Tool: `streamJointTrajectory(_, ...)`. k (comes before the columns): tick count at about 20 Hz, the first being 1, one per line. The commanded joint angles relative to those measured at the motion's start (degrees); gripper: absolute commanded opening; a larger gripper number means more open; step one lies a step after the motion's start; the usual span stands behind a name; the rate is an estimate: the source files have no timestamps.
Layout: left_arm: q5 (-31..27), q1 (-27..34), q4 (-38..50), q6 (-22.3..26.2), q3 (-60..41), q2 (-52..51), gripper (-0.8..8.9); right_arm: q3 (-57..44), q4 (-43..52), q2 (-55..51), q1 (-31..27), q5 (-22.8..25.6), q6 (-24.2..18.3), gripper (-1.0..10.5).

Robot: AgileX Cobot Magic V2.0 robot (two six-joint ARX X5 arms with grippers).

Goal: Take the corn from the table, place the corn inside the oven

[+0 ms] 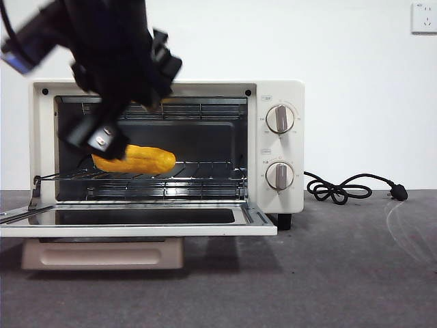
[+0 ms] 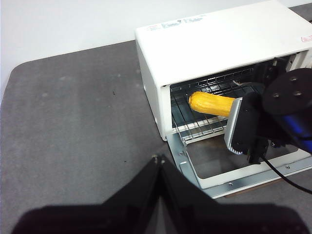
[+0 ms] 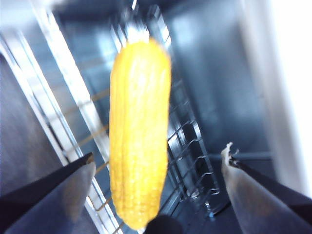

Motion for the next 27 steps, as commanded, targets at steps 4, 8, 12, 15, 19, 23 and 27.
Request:
streamJointTrajectory(4,-0.15,-0.07,0.24,-0.55,-0.28,-0.22,-0.05,-0.46,-2.62,-2.84,3.19,1.05,3.72,4.4)
streamJointTrajectory(8,-0.15,-0.07,0.26,-0.55,-0.31,-0.20,-0.06,-0.46,-8.46,-5.77,5.44,1.01,8.59,4.4)
streamJointTrajectory(12,-0.15,-0.09,0.72,-0.42,-0.33,0.35,-0.06,-0.46,-15.98,-9.86,7.52,0.63,13.53,3.6)
streamJointTrajectory(15,-0.17,-0.72,1.44,-0.09,-0.46,1.42,-0.06,-0.46,-21.86,-13.77,8.57,-1.44,16.37,2.5)
streamJointTrajectory(19,-0.15,-2.38,3.89,1.03,-1.46,3.26,-0.06,-0.46,-27.91,-19.34,8.96,-6.54,19.32,1.7)
streamJointTrajectory(23,0.33,-4.31,8.74,1.95,-4.87,4.74,-0.07,-0.46,-32.83,-24.87,8.96,-11.17,20.65,0.4)
streamJointTrajectory(27,6.78,-5.40,14.10,4.13,-9.62,5.66,-0.08,-0.46,-36.46,-29.42,8.83,-15.08,20.92,-0.2)
